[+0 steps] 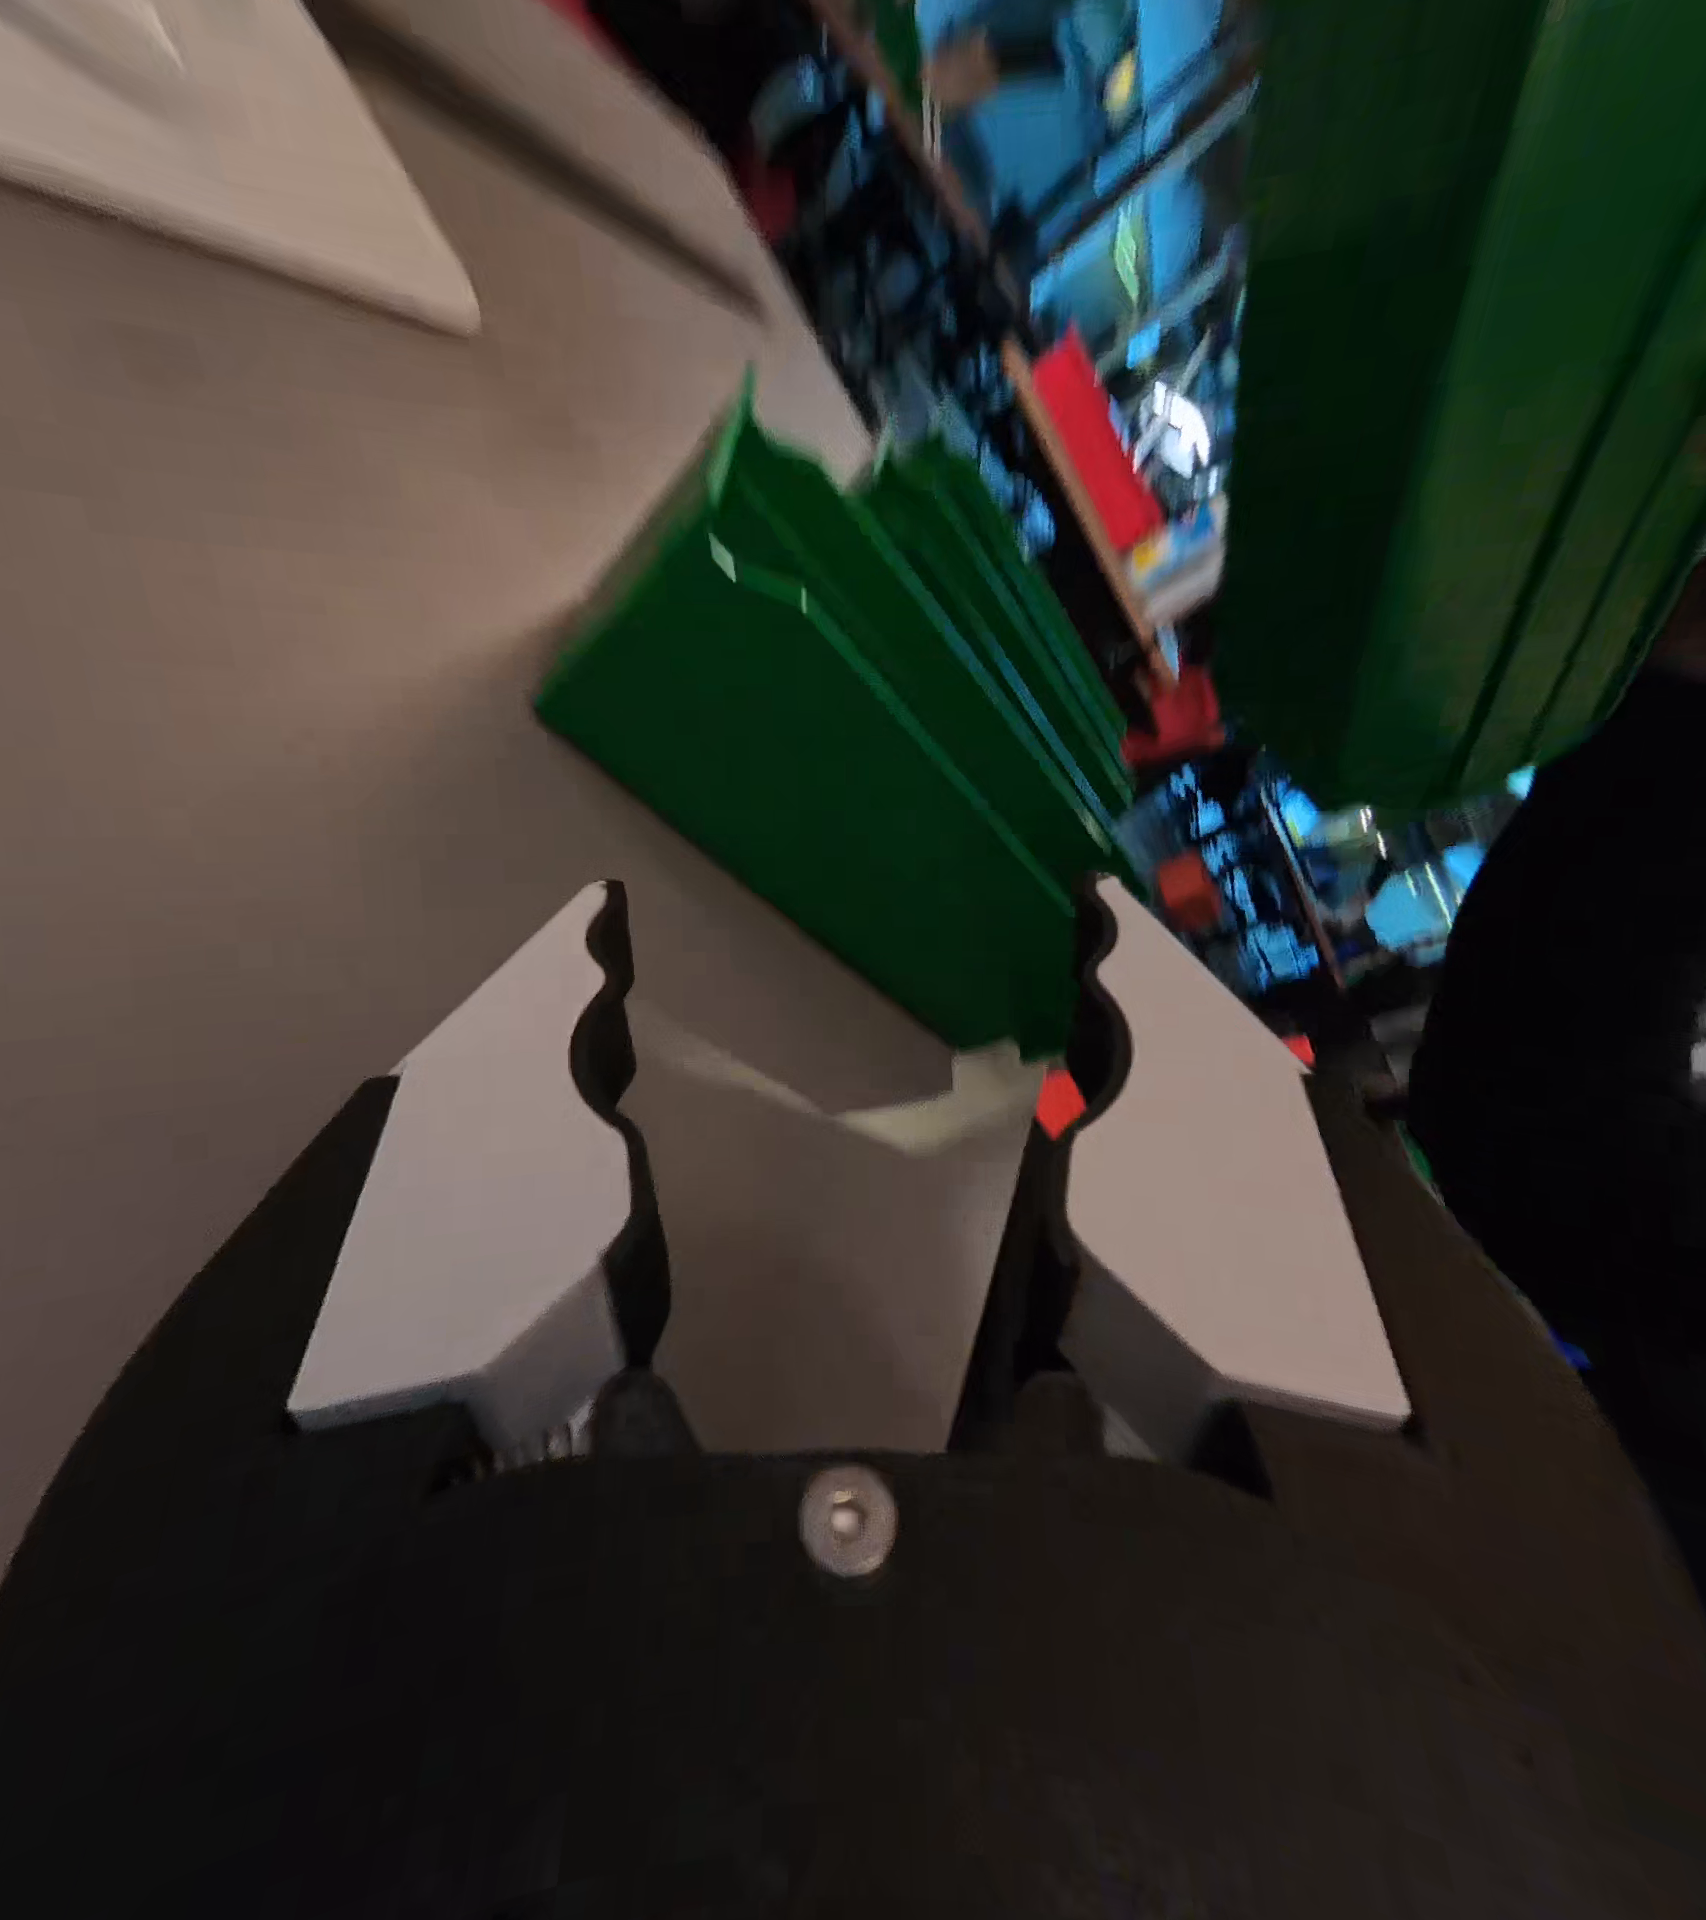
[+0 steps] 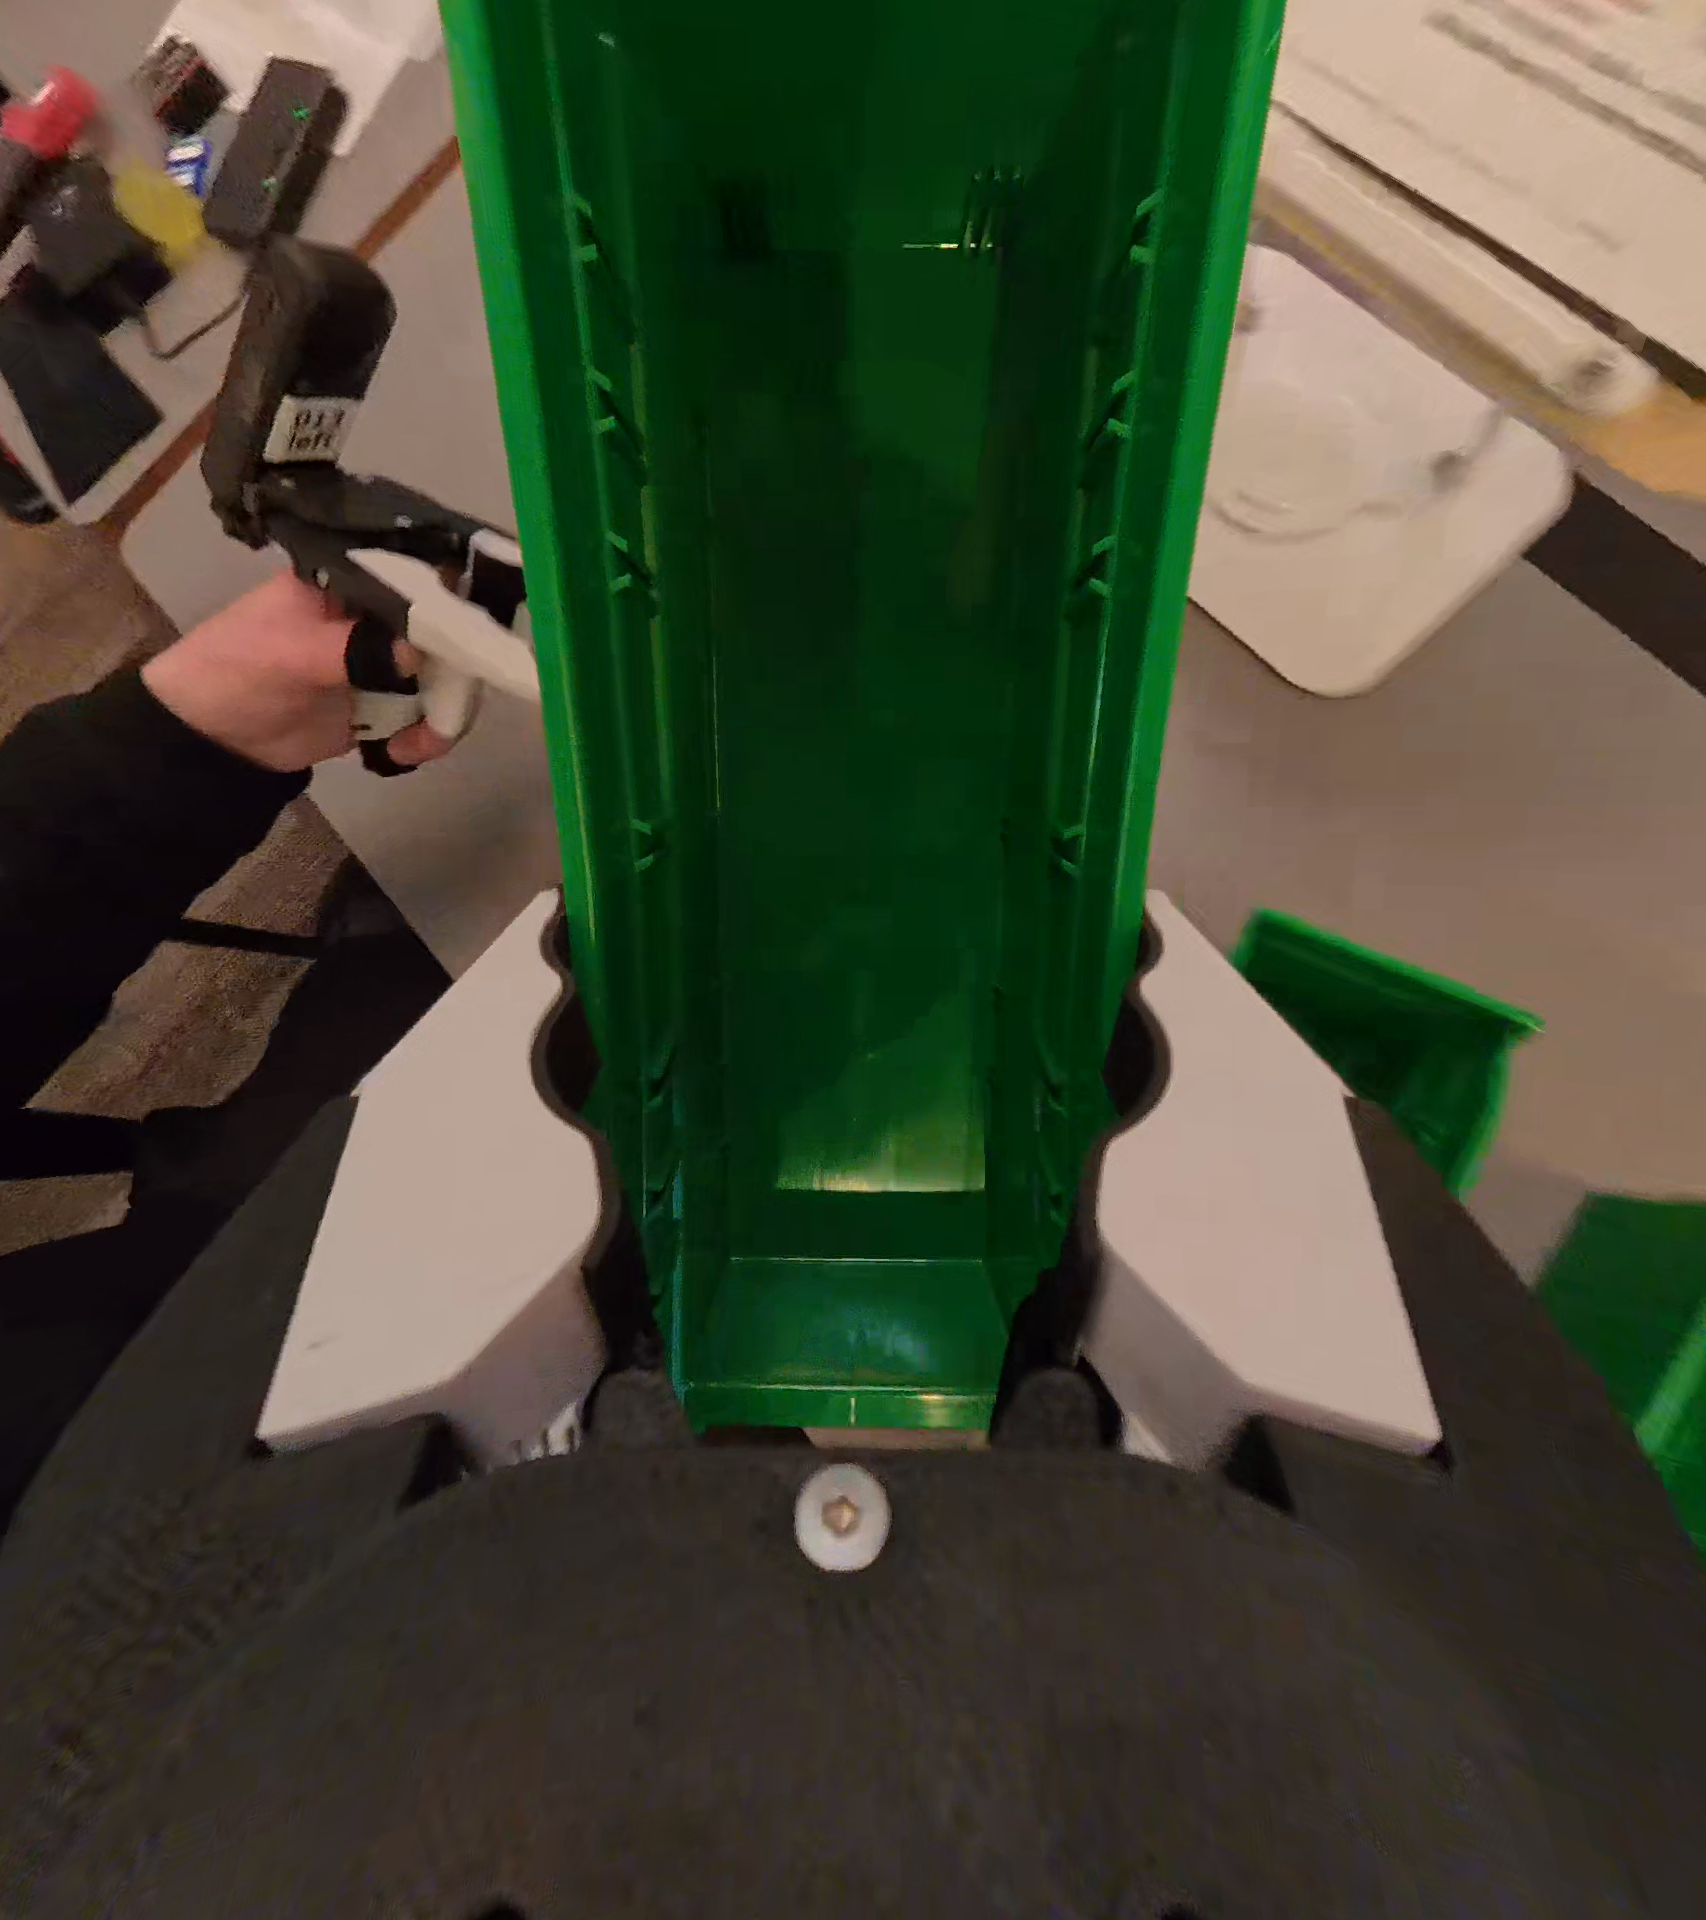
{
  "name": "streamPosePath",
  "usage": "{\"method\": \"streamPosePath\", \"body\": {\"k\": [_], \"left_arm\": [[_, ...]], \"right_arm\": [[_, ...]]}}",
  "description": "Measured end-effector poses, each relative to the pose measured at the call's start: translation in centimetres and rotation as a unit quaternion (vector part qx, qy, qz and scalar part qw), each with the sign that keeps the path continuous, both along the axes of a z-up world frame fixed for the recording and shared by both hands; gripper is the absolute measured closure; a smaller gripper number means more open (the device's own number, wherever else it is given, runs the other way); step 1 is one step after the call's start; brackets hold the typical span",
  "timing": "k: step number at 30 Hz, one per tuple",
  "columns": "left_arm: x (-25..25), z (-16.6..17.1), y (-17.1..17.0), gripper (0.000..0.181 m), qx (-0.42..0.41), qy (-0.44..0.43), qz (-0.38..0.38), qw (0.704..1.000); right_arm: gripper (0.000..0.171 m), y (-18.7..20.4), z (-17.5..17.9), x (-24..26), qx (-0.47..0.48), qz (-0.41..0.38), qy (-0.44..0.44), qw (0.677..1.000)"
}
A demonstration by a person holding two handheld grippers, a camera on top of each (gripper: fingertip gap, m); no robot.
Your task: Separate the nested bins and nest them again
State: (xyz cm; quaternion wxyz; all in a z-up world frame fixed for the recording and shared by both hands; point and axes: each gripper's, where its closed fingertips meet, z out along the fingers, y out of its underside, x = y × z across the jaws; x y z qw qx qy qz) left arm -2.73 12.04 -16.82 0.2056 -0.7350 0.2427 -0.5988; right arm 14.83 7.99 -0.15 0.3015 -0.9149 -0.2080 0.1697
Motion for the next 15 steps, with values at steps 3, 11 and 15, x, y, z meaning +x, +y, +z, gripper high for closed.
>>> {"method": "streamPosePath", "body": {"k": [3, 11, 15], "left_arm": [[-3.7, 3.1, 3.6, 0.098, 0.021, -0.057, 0.09, 0.994], [-12.6, 3.1, 8.8, 0.101, 0.04, -0.039, 0.233, 0.971], [-15.0, 1.5, 10.2, 0.097, 0.043, 0.013, 0.283, 0.958]], "right_arm": [[0.072, 1.2, -1.5, -6.7, -0.01, 0.044, 0.023, 0.999], [0.071, 3.5, -8.9, -18.2, -0.053, 0.074, 0.054, 0.994], [0.071, 4.4, -13.8, -20.2, -0.079, 0.065, 0.024, 0.994]]}}
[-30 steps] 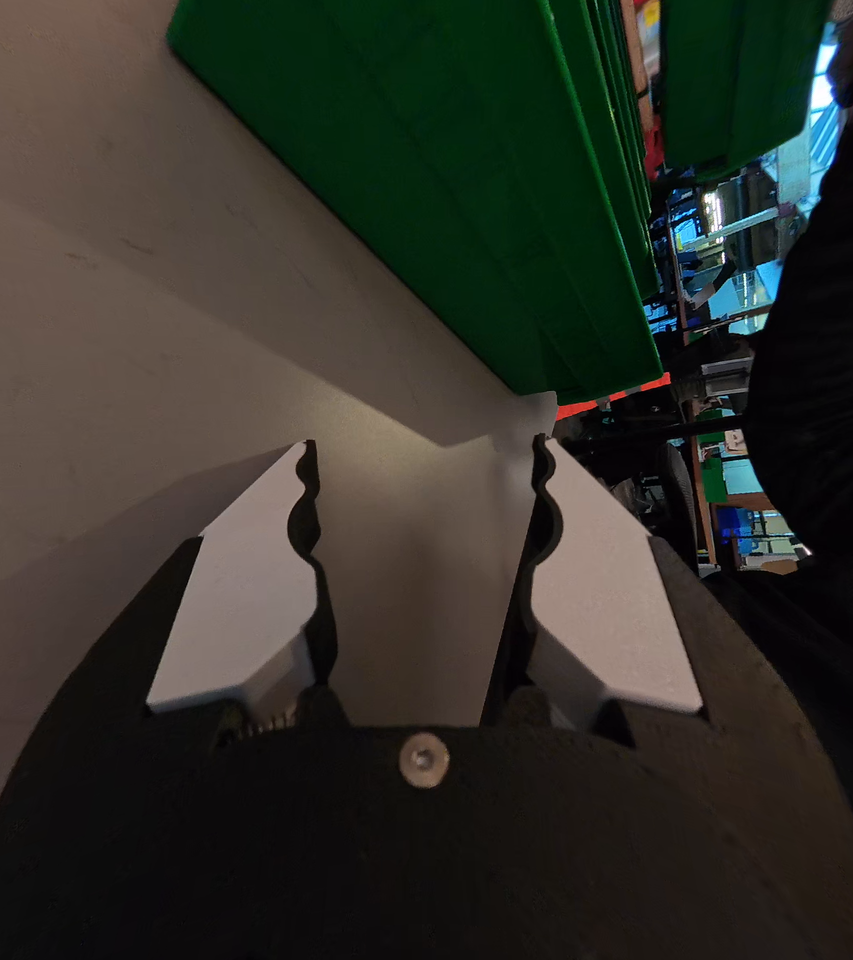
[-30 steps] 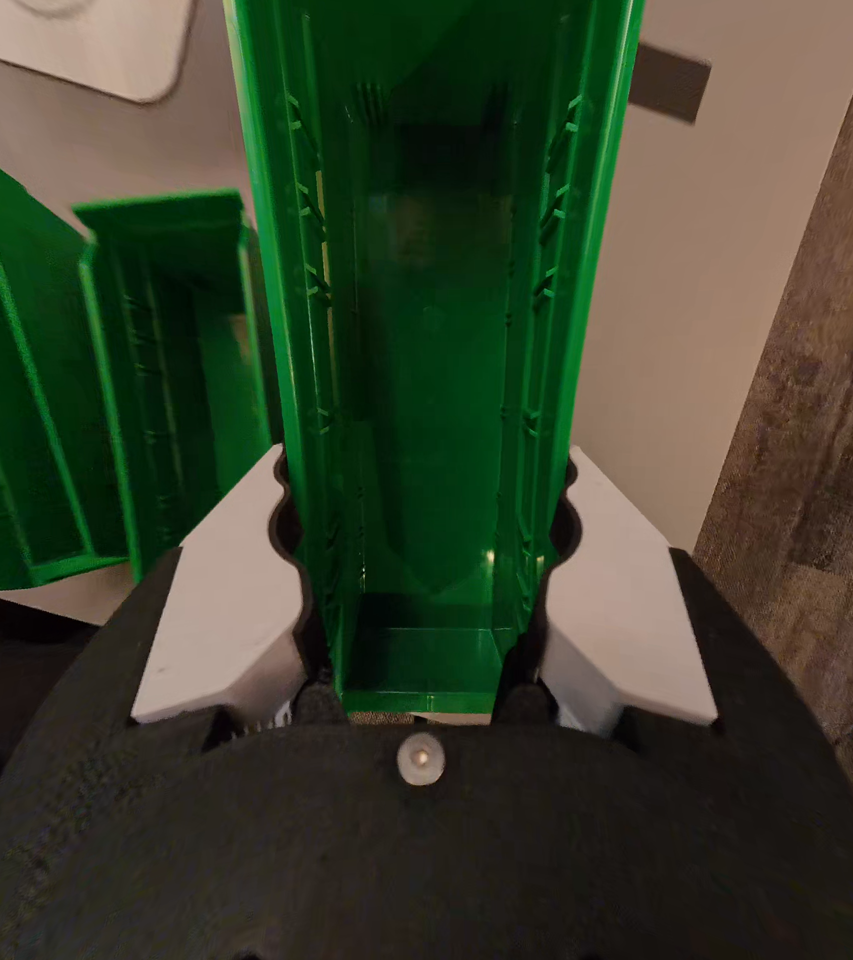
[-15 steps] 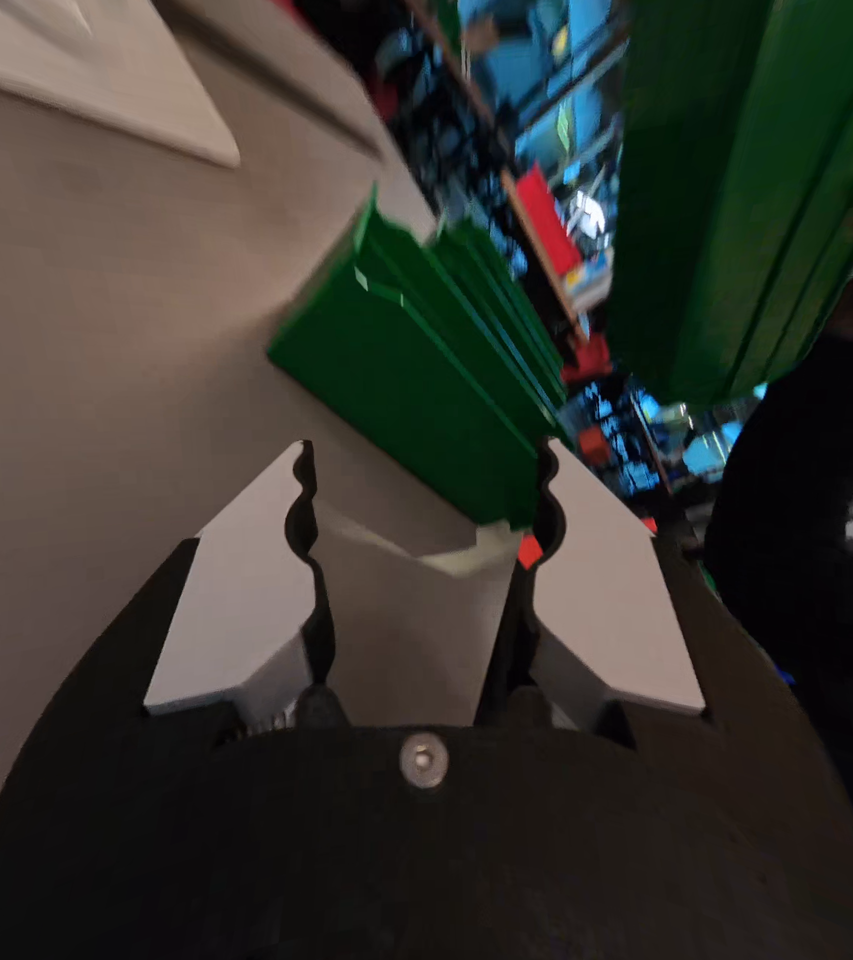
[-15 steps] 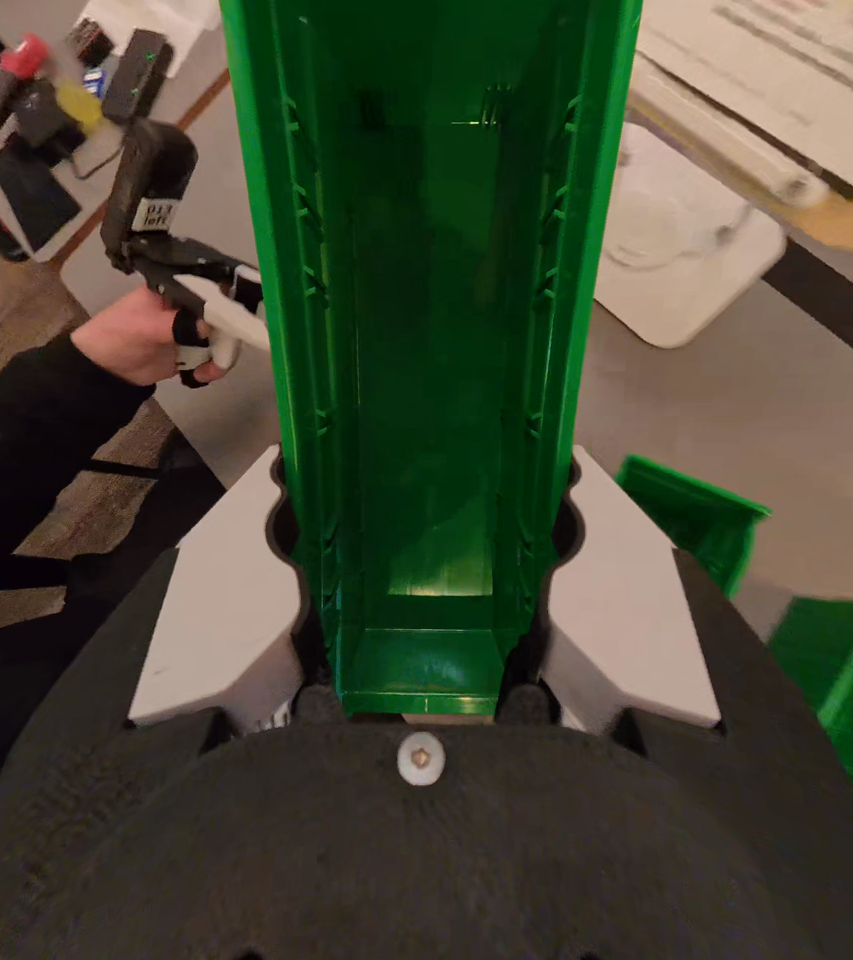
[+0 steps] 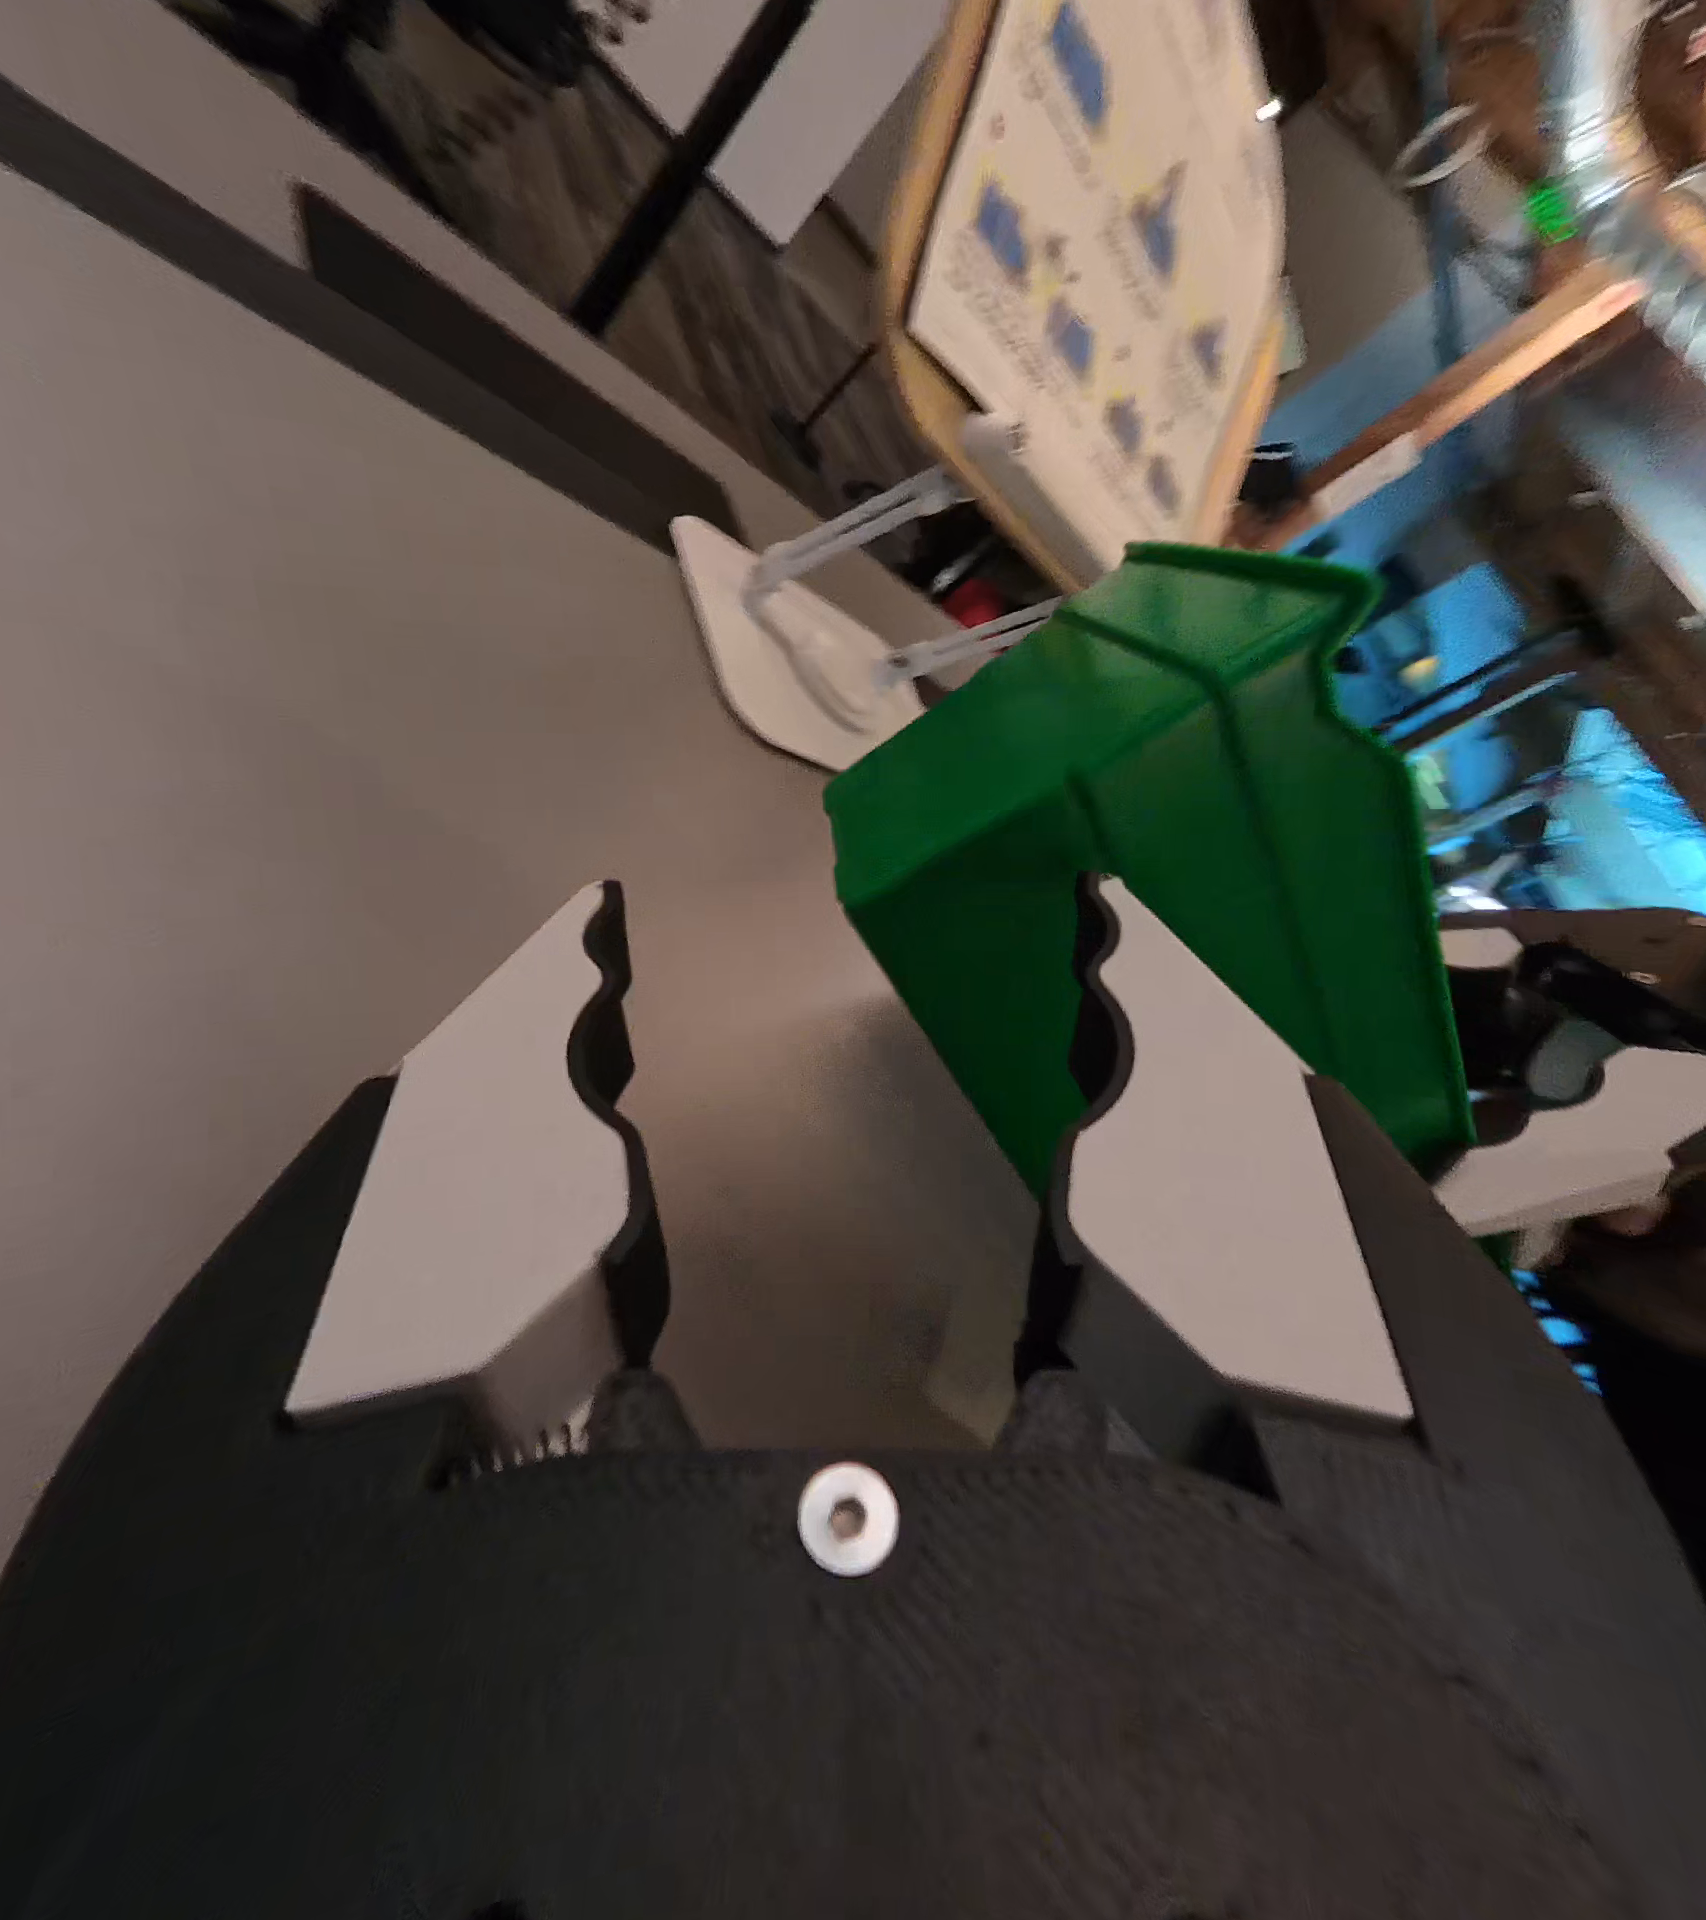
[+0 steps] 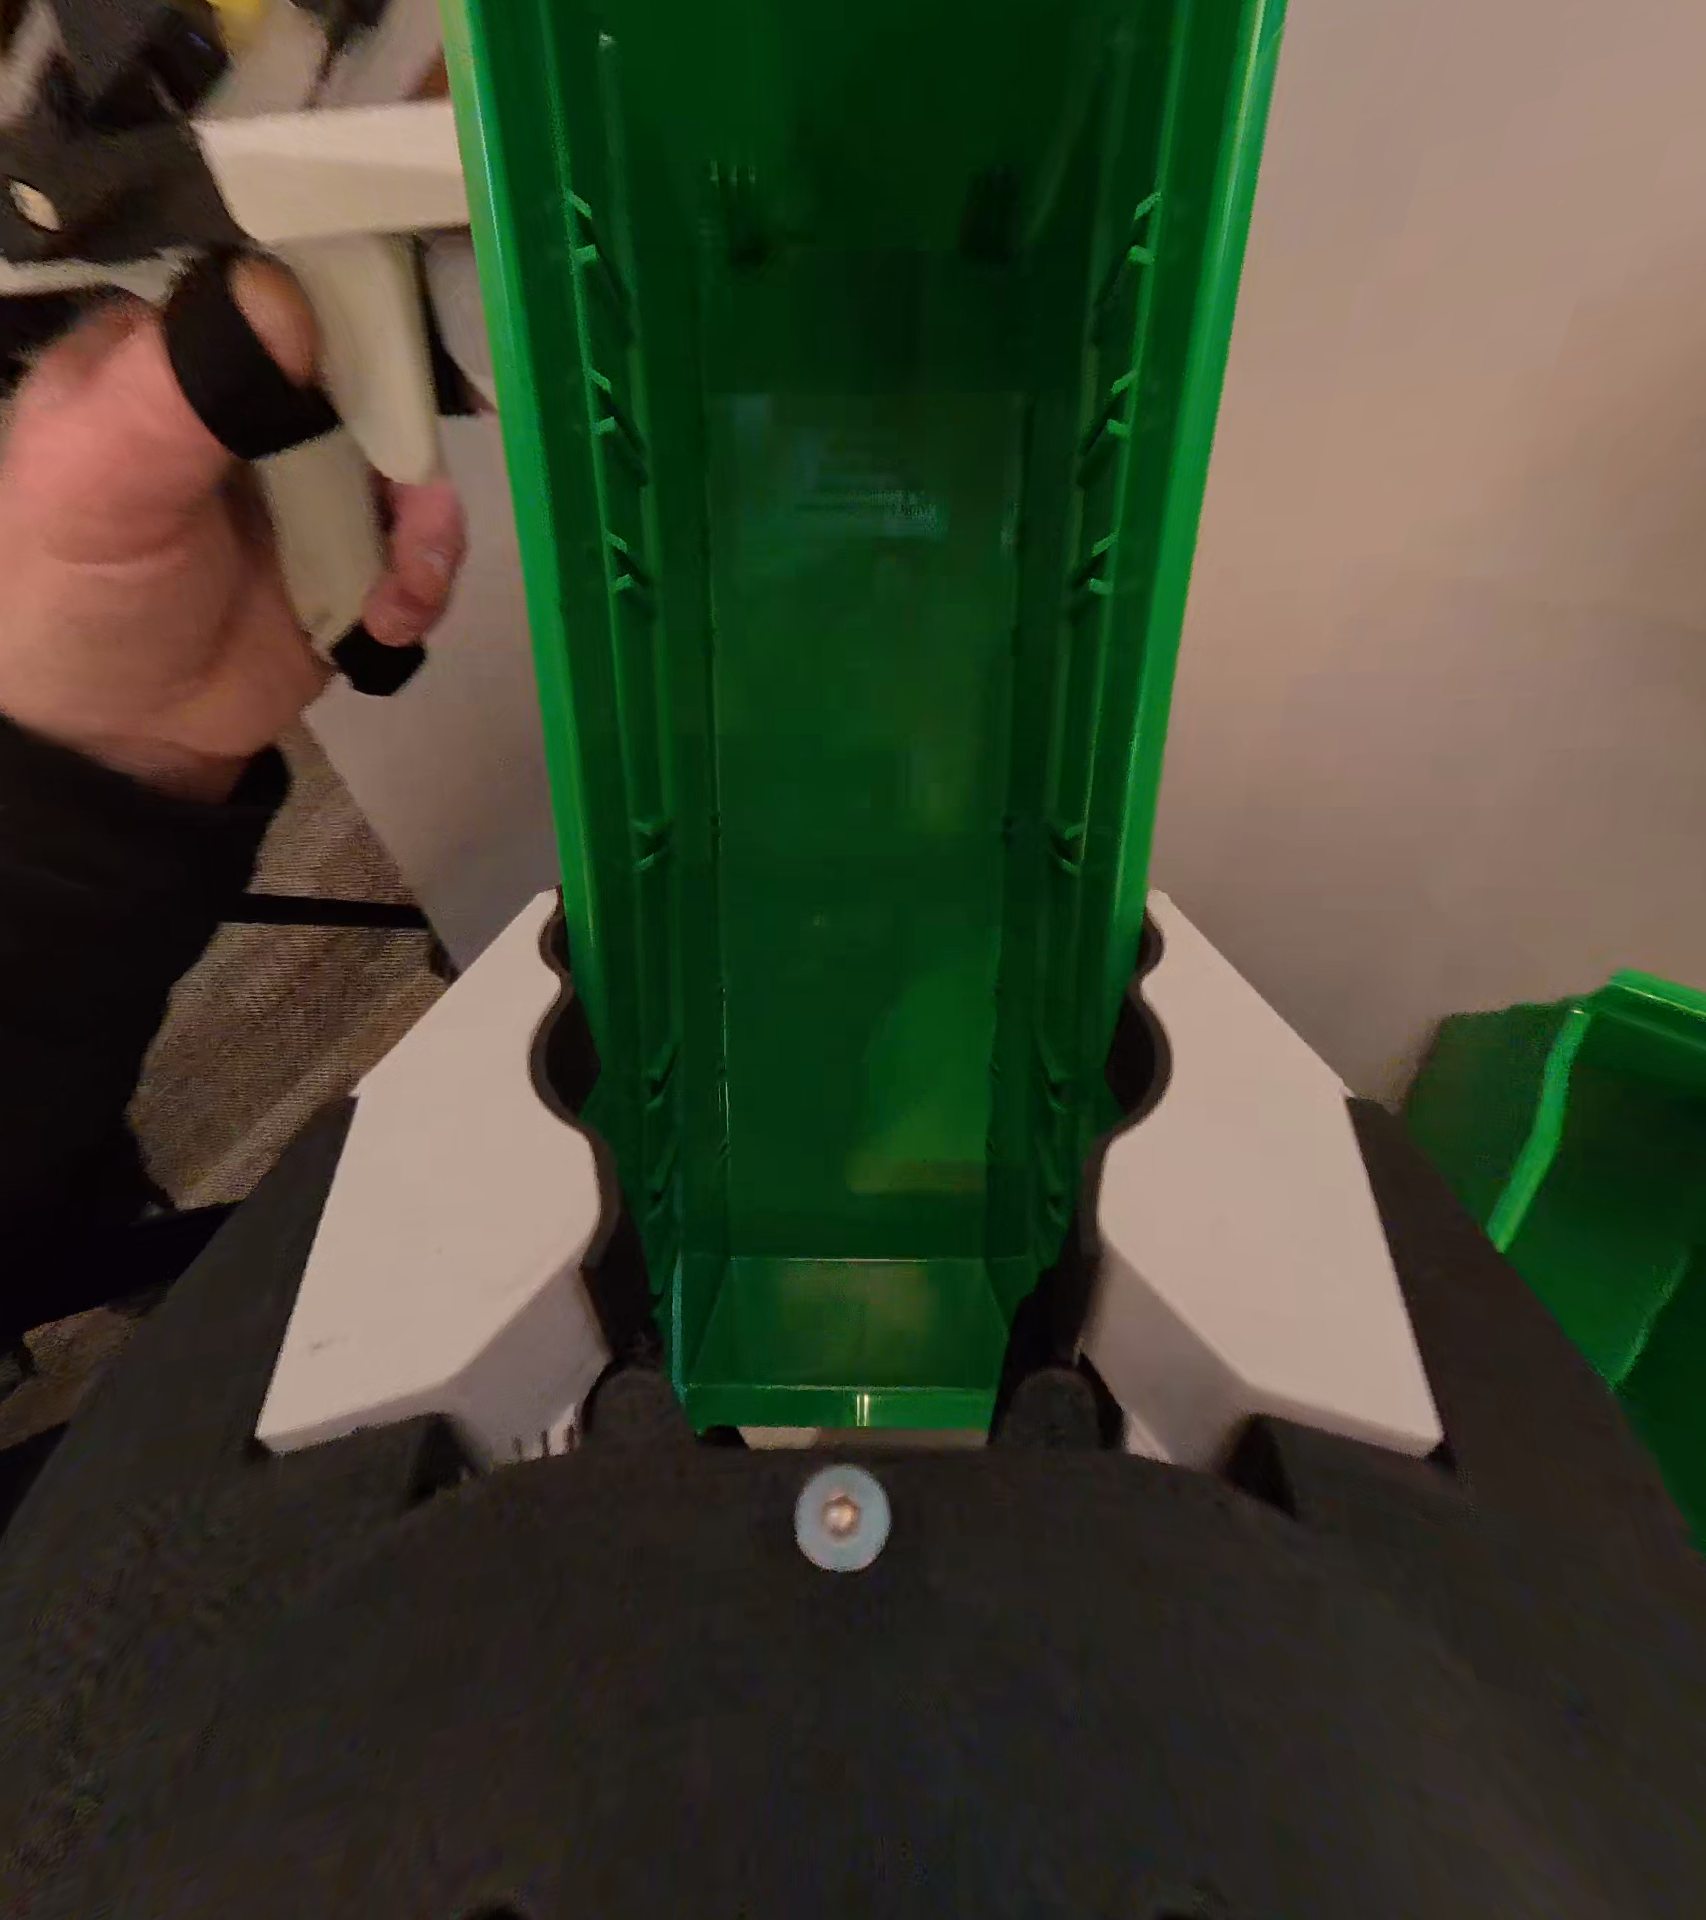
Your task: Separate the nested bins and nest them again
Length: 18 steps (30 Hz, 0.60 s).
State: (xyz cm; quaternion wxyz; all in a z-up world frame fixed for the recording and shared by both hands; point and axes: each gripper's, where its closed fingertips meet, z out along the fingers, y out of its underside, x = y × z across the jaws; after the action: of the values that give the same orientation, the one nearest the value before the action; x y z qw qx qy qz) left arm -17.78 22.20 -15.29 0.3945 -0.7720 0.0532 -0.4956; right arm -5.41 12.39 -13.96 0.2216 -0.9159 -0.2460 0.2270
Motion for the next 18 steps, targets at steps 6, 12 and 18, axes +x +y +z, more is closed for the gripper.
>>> {"method": "streamPosePath", "body": {"k": [6, 12, 18], "left_arm": [[1.4, -1.3, -0.9, 0.096, -0.02, 0.02, -0.04, 0.999], [4.4, -3.0, -1.8, 0.092, -0.052, 0.023, -0.062, 0.996], [6.0, -4.0, -2.4, 0.076, -0.068, 0.034, -0.077, 0.994]], "right_arm": [[0.066, 1.1, -5.2, -0.2, -0.009, -0.018, -0.068, 0.998], [0.052, 1.2, -7.5, -0.2, -0.02, -0.023, -0.103, 0.994], [0.043, -0.3, -6.6, -2.4, -0.048, -0.01, -0.021, 0.999]]}}
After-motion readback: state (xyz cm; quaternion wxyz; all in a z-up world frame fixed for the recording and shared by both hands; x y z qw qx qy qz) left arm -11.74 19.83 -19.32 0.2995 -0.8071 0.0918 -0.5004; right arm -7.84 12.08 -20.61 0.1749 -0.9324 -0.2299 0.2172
